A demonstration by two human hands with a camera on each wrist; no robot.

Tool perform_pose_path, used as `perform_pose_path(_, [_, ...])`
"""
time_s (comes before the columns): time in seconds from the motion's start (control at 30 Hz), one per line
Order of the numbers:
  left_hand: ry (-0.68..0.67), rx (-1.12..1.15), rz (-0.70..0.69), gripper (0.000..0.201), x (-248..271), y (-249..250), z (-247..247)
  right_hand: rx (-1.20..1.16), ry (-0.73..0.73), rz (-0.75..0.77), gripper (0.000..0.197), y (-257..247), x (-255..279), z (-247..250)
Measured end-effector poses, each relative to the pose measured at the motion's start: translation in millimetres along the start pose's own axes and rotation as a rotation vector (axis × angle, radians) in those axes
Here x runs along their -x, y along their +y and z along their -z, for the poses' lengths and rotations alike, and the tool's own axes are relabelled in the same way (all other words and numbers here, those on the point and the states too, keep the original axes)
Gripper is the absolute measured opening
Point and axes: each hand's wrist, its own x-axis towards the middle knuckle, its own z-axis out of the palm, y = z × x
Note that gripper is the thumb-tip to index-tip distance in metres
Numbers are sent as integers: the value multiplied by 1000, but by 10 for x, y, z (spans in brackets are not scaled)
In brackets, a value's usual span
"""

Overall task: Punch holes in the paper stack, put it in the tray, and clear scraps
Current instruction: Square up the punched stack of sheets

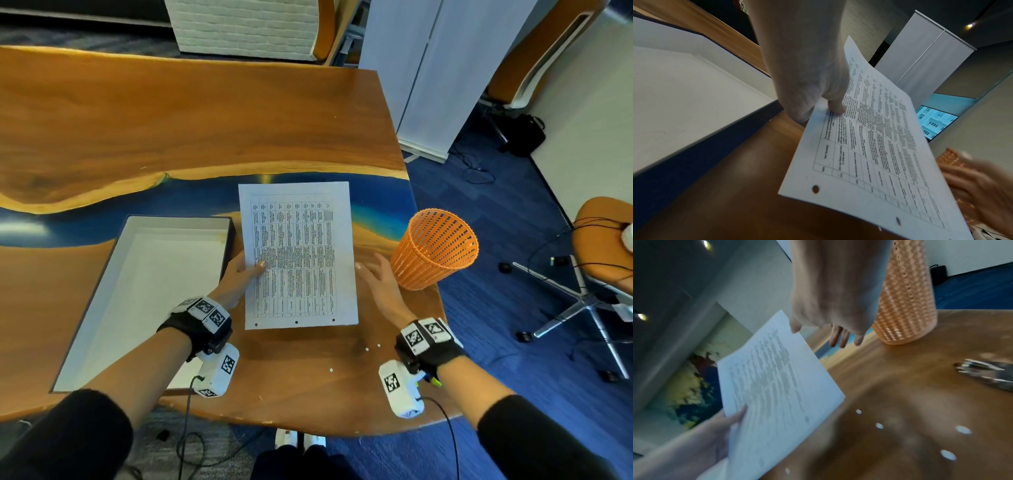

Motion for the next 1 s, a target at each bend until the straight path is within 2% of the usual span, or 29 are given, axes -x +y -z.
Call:
perform_pose_path(0.07, [-9,15,-8,40,45,39,-48,-73,-47,38,70,-130,-87,-60])
perform_pose_path(0.23, [150,71,-205,31,194,154,-286,29,134,340,26,-280,-68,-194])
perform_pose_path(0.33, [215,82,-276,31,252,172,-447,35,211,451,20,-297,13,-288])
perform_pose_path(0.47, [157,18,-319,40,250,119,-527,63,250,408,28,-190,34,-329])
perform_pose_path(0.6, [111,-97,-264,46,163,-43,-449,100,253,373,23,-81,38,-303])
perform_pose_path(0.7, [66,-157,-267,47,149,-79,-389,120,253,340,28,-38,22,-274])
perform_pose_path(0.87, [117,-261,-252,33,72,-128,-296,194,311,353,26,-38,-9,-235])
perform_pose_path(1.0, [177,-178,-270,26,111,48,-278,133,353,379,26,-177,3,-302])
